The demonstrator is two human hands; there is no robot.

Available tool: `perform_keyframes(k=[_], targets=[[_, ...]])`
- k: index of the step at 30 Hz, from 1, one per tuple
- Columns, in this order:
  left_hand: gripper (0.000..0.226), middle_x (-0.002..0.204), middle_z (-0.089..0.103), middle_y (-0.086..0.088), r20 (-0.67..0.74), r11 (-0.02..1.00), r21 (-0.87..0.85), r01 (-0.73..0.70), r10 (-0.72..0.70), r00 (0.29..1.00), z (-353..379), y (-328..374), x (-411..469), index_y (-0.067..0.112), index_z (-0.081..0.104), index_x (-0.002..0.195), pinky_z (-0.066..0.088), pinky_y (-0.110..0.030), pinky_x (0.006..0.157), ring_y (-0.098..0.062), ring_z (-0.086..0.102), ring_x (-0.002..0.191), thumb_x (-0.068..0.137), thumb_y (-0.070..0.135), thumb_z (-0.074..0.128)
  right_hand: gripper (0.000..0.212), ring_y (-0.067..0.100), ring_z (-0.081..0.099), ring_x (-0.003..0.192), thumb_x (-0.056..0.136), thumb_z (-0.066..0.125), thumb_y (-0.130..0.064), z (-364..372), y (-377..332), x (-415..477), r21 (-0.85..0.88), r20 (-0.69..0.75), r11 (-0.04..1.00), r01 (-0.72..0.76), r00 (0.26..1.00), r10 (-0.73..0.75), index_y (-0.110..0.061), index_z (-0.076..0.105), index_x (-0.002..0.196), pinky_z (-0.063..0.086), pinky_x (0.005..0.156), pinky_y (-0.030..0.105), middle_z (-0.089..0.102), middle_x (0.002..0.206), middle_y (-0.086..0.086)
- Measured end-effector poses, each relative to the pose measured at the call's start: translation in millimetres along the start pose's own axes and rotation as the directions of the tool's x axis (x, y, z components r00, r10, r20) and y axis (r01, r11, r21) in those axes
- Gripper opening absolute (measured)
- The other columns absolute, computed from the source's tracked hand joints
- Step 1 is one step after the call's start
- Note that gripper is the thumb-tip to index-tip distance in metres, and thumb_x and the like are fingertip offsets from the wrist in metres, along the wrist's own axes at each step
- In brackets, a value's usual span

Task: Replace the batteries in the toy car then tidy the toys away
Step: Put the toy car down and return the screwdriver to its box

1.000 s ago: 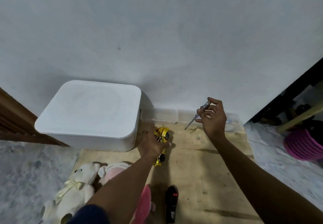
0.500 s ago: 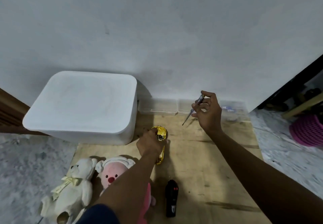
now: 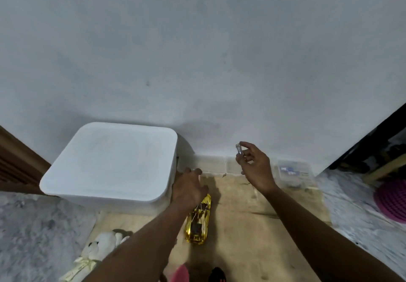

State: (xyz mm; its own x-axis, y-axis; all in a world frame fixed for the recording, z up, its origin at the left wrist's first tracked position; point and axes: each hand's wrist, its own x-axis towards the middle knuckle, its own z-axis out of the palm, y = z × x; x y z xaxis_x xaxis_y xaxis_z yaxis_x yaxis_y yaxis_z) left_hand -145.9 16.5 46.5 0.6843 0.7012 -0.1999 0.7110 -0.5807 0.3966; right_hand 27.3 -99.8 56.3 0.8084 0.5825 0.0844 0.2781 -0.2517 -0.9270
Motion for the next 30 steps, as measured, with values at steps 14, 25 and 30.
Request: perform_keyframes(k=[14,25,30], targets=[[0.05,0.143,0.037,-0.015,0.268,0.716,0.662,-0.222,0.05,0.962,-3,0,103,0.014,0.043,0.143,0.048,-0.04,0.095,-0.033,0.041,0.131,0.096,0.022,0.058,0.047,0.032,0.064,0.092,0.083,0.069,-0.037,65,37,46,-0.718,0.62,0.451,0.531,0.781,0.068,-0.023,0.052,0.126,0.051,0.074,0.035,0.044,0.13,0.0],[0.048,0.147,0.03,-0.028,0.321,0.581,0.757,-0.3,0.069,0.944,32,-14,133,0.009,0.034,0.146,0.044,-0.046,0.107,-0.044,0.041,0.133,0.101,0.02,0.045,0.047,0.036,0.068,0.091,0.087,0.064,-0.031,92,44,43,-0.732,0.667,0.257,0.631,0.741,0.081,-0.012,0.052,0.128,0.051,0.074,0.036,0.052,0.127,0.017],[0.048,0.147,0.028,-0.025,0.331,0.65,0.7,-0.296,0.072,0.941,29,-13,135,0.009,0.038,0.144,0.05,-0.047,0.1,-0.045,0.039,0.135,0.099,0.012,0.052,0.051,0.037,0.067,0.095,0.087,0.066,-0.028,93,43,45,-0.725,0.664,0.307,0.617,0.744,0.072,-0.012,0.05,0.132,0.053,0.079,0.037,0.052,0.127,0.018]])
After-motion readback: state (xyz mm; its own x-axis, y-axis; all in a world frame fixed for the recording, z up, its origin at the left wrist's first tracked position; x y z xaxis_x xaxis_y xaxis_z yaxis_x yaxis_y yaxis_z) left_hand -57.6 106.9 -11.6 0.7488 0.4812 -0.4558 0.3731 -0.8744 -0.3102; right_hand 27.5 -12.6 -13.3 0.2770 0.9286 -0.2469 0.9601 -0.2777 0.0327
